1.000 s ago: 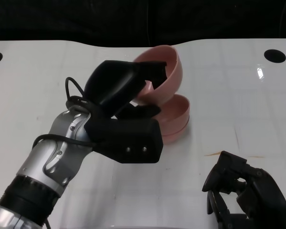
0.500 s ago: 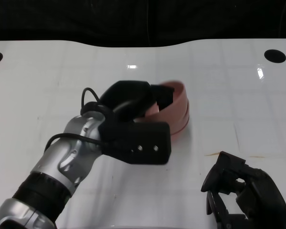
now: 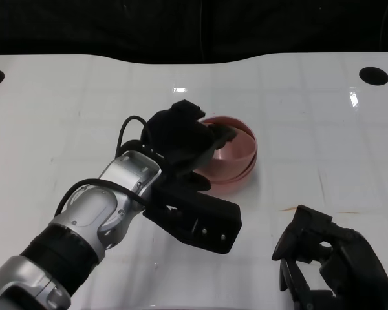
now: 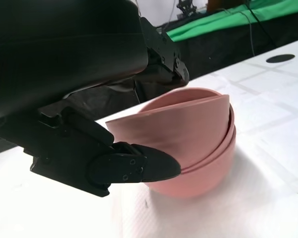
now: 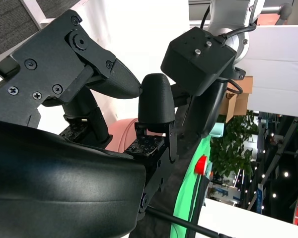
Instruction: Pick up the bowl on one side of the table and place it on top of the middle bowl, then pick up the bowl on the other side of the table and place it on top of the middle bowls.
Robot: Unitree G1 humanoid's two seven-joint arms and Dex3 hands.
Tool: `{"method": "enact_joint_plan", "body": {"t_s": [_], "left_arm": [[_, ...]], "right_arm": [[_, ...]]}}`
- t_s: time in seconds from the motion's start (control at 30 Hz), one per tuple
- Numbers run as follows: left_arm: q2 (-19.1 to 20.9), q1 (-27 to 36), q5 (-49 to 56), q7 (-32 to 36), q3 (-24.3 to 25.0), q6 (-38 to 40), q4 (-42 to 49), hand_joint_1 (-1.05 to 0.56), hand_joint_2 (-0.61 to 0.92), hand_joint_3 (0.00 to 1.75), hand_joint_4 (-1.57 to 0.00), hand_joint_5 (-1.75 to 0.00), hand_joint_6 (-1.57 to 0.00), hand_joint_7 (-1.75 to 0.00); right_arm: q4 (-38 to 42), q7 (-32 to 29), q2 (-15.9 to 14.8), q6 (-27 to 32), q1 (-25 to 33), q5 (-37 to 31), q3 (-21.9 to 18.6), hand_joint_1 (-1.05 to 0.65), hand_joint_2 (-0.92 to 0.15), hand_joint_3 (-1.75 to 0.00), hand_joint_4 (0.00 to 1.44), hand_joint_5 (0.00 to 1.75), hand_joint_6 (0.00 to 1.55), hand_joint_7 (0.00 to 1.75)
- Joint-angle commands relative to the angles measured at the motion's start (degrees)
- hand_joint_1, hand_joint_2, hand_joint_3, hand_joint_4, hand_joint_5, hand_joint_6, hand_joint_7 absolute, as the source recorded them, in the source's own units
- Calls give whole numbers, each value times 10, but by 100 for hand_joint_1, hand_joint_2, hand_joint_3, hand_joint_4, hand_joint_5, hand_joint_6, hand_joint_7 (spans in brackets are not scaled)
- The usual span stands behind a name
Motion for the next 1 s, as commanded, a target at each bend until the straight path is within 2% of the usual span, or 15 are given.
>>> {"method": "enact_joint_plan", "body": {"t_s": [0.03, 0.2, 0.37, 0.6, 0.7, 0.87, 1.0], "left_arm": [[11, 8, 0, 20, 5, 0, -9, -78, 92, 55, 0, -9, -14, -1], [16, 25, -12, 31, 16, -3, -32, -80, 92, 56, 0, 0, -6, 0], [24, 60, -31, 57, 37, -19, -69, -80, 92, 50, -2, -1, -9, -2], [58, 140, -63, 61, 81, -40, -181, -78, 92, 49, -2, -1, -8, -1], [75, 188, -92, 80, 113, -73, -230, -75, 92, 44, -5, -4, -10, -2], [88, 248, -138, 130, 161, -148, -259, -64, 92, 33, -16, -13, -20, -7], [97, 275, -156, 131, 184, -180, -270, -60, 92, 32, -20, -17, -23, -8]], "right_arm": [[-5, 1, -3, -5, 1, 5, -3, -21, -38, -137, 81, 175, 72, 162], [-4, 5, -2, -4, 2, 10, -3, -21, -39, -137, 82, 175, 72, 161], [-6, 6, -1, -4, 4, 11, -4, -21, -38, -137, 81, 175, 72, 160], [-2, 4, -2, -5, 3, 8, -6, -20, -38, -137, 82, 175, 73, 159], [-2, 7, -2, -3, 4, 11, -5, -20, -38, -137, 82, 175, 73, 159], [0, 13, -5, -4, 3, 13, -5, -19, -39, -138, 81, 175, 73, 158], [-1, 15, -5, -4, 4, 13, -4, -19, -39, -139, 81, 175, 73, 158]]}}
